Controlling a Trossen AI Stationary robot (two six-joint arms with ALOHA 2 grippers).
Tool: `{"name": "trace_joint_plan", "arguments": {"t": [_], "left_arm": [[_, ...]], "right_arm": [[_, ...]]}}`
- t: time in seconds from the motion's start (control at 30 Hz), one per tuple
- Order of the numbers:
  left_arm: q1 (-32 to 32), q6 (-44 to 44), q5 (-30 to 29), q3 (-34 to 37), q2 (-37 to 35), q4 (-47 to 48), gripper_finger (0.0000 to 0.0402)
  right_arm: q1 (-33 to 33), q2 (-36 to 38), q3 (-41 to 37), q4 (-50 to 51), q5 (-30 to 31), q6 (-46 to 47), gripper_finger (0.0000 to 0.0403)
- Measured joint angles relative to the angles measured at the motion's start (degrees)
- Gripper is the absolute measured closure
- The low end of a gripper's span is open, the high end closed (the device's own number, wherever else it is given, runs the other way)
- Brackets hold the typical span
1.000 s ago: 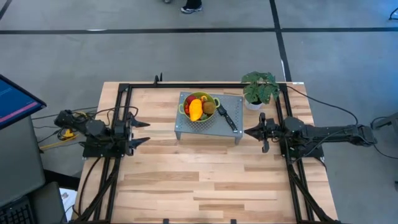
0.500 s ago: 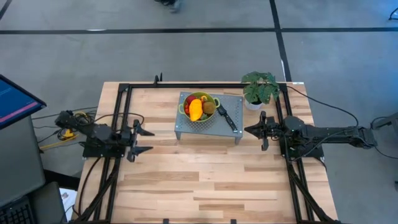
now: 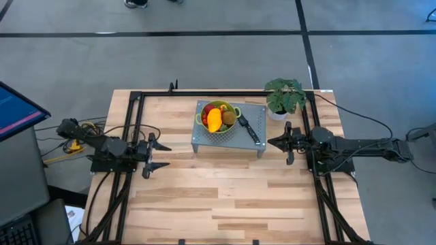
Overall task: Pick & Place Fruit
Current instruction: Return to Home Position
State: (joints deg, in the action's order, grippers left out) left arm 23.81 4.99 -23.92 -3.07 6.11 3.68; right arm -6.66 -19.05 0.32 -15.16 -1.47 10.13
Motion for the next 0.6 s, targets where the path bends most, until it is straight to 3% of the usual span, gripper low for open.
{"name": "trace_joint_plan", "arguments": {"t": [0.6], "left_arm": [[0.0, 0.0, 0.0, 0.0, 4.07, -0.45, 0.0128]], "right_arm": [[0.0, 0.0, -0.02, 0.09, 0.02, -0.02, 0.0403]]}}
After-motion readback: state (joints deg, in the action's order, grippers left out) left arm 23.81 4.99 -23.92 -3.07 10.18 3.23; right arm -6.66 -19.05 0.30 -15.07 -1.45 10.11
